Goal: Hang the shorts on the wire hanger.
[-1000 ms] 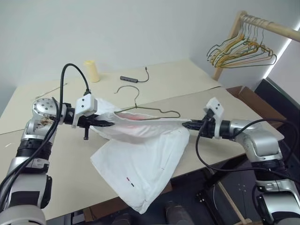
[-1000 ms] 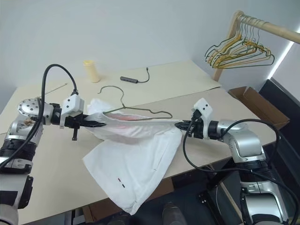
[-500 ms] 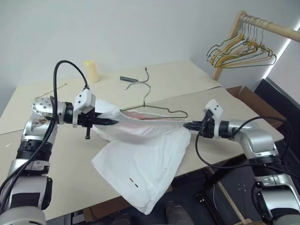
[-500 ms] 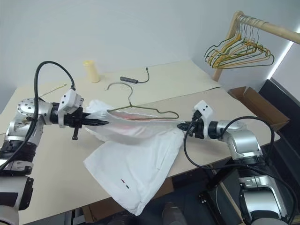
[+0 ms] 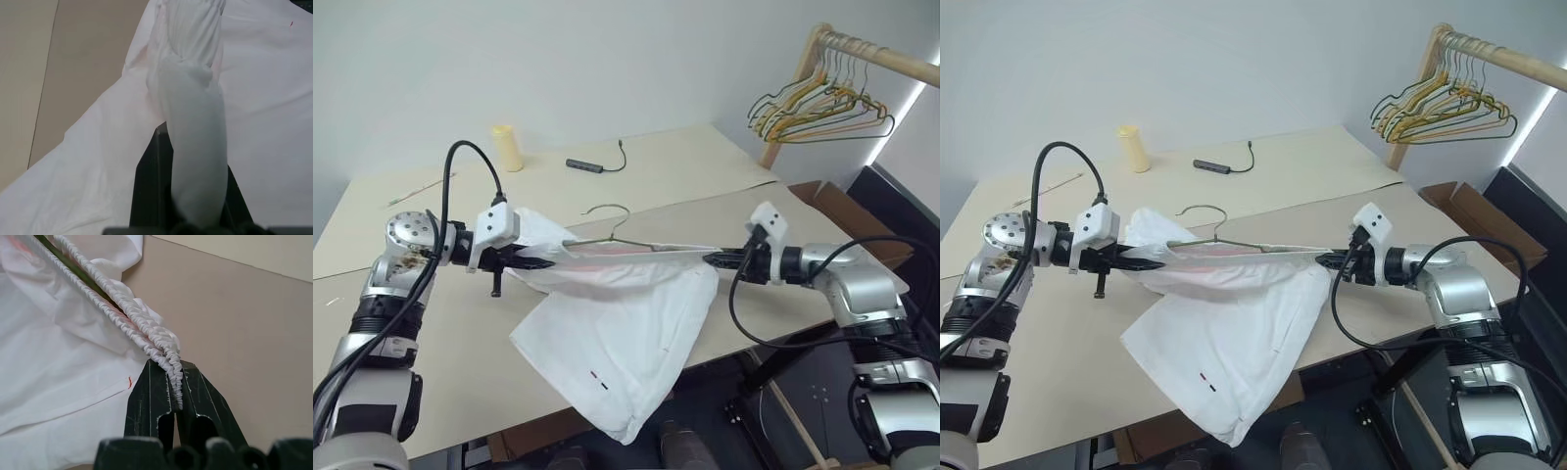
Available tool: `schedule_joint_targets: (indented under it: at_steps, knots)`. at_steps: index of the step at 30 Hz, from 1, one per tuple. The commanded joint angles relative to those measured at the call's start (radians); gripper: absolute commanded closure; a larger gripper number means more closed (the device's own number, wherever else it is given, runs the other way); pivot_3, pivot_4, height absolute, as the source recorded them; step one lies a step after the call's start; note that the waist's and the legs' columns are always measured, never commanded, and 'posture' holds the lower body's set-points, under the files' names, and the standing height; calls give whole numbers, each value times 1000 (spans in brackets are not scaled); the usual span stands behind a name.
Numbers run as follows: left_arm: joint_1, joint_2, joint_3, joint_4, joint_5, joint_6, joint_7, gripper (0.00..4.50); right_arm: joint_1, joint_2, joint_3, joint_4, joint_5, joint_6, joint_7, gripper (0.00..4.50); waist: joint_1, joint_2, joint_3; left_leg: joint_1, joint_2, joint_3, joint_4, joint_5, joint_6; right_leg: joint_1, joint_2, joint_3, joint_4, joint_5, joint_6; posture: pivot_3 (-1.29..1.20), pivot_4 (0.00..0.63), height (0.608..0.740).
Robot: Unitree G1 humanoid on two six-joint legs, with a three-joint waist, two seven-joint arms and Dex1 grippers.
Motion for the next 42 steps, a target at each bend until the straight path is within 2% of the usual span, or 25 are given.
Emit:
schedule_joint_targets:
  at_steps: [1,5,7,11,16,24,36,39,42]
  knots:
    - [-2,33,-5,31,41,-37,3,4500,-18,-50,-36,-136,-5,-4,-8,4478,0,0,0,0,0,0,0,0,0,0,0,0,0,0,0,-147,3,740]
    - [-30,-23,-32,47,71,-16,74,4500,-24,-40,31,-278,-30,62,-43,4478,1,0,-1,0,0,0,0,0,0,1,0,0,0,0,0,-156,0,740]
    - [-47,-73,-22,30,47,32,107,4500,-30,-22,86,-348,-66,111,-89,4478,3,-1,-1,0,0,0,1,0,0,1,0,0,0,0,0,-162,0,740]
    - [-59,-107,2,-8,15,111,120,4500,-36,-10,160,-400,-162,151,-177,4478,3,-1,-1,-3,0,0,1,0,0,-1,0,-1,0,0,0,-169,0,740]
    - [-61,-104,16,-41,-3,172,127,4500,-21,-1,200,-455,-229,157,-236,4478,-3,-1,-1,-4,0,0,1,0,0,-3,-1,-1,0,0,0,-169,0,740]
    - [-70,-102,14,-33,19,229,198,4500,13,-1,180,-546,-241,154,-257,4478,-1,-1,-1,-2,0,0,1,0,0,-1,-1,-1,-1,0,0,-159,4,740]
    - [-59,-85,10,-24,22,294,207,4500,20,-5,158,-602,-277,147,-298,4478,0,-1,-1,-2,0,0,1,0,0,-1,0,-1,-1,0,0,-162,11,740]
    - [-64,-93,18,-36,6,321,207,4500,30,-5,203,-626,-287,149,-287,4478,1,-1,-1,-2,0,0,1,0,0,-1,0,-1,-1,0,0,-164,14,740]
    - [-81,-105,31,-40,-12,359,223,4500,37,-6,295,-615,-371,130,-308,4478,0,-1,-1,-2,0,0,1,0,0,-1,0,-1,-1,0,0,-164,14,740]
